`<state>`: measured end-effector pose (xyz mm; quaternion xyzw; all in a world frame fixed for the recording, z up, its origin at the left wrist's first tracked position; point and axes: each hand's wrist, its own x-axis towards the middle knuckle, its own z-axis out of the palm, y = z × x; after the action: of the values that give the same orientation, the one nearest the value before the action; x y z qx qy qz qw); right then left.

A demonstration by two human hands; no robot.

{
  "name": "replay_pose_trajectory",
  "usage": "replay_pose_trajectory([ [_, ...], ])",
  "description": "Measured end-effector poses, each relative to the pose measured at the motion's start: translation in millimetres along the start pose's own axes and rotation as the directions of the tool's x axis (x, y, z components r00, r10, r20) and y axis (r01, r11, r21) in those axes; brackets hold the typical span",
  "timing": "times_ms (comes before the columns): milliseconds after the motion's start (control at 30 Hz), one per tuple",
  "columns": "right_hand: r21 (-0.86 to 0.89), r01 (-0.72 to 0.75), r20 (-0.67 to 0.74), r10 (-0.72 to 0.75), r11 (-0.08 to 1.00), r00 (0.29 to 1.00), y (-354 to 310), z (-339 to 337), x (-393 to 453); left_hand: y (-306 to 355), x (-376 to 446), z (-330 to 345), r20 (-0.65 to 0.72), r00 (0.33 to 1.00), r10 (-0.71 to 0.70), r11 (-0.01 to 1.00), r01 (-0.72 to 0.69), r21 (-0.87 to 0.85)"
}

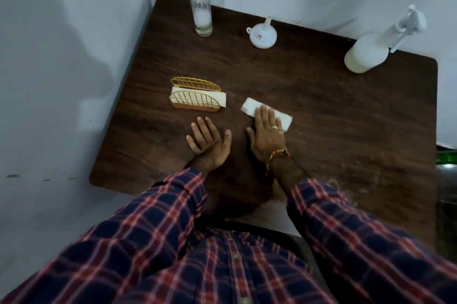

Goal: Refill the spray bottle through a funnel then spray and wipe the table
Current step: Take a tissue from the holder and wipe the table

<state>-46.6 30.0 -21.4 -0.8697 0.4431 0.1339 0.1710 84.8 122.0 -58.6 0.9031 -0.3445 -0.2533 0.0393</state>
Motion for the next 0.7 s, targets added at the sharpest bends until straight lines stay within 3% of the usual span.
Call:
replay_pose_trajectory([
  [33,-0.025,0.007,0.010,-0.007,1.000,1.000,-6.1,-4.6,6.2,-2.4,1.9,7.0,-0.011,1.000,0.006,1.000,-0.006,0.016],
  [67,-0.033,0.048,-0.017,-0.049,0.998,0.999,-12.5,-4.4,12.1,0.0,-4.1,-1.8,0.042,0.997,-0.059,0.998,0.058,0.030],
  [133,-0.029,0.175,0.060,-0.173,0.984,0.983,-30.6,10.7,-12.8,10.9,-19.0,-25.8,0.160,0.978,-0.136,0.988,0.123,0.089],
  [200,-0.022,0.291,0.143,-0.286,0.956,0.948,-35.3,32.6,-62.6,2.5,-22.0,-26.1,0.173,0.985,0.016,0.998,-0.025,0.052],
  [267,-0.026,0.238,0.109,-0.234,0.971,0.966,-24.4,37.9,-85.9,-12.7,-16.2,-24.3,0.171,0.982,0.074,0.997,-0.079,0.021],
  [367,0.003,0.001,-0.008,-0.001,1.000,1.000,-14.9,29.8,-66.2,-27.7,-17.6,-28.4,0.202,0.964,0.175,0.985,-0.173,-0.026],
  [433,0.021,-0.070,0.050,0.069,0.997,0.996,-17.0,14.0,-43.0,-26.4,-17.0,-25.0,0.209,0.959,0.189,0.982,-0.191,-0.012],
  [500,0.015,-0.014,0.064,0.013,1.000,0.998,-28.5,11.8,-35.4,-23.8,-16.4,-26.6,0.197,0.970,0.144,0.986,-0.157,0.054],
  [633,0.023,0.249,0.158,-0.250,0.968,0.955,-50.2,38.8,-102.7,-29.5,-25.9,-41.1,0.242,0.945,0.219,0.975,-0.218,-0.032],
  [700,0.007,0.204,0.132,-0.203,0.979,0.970,-41.0,48.8,-125.9,-36.8,-38.7,-44.2,0.226,0.936,0.270,0.961,-0.277,-0.002],
])
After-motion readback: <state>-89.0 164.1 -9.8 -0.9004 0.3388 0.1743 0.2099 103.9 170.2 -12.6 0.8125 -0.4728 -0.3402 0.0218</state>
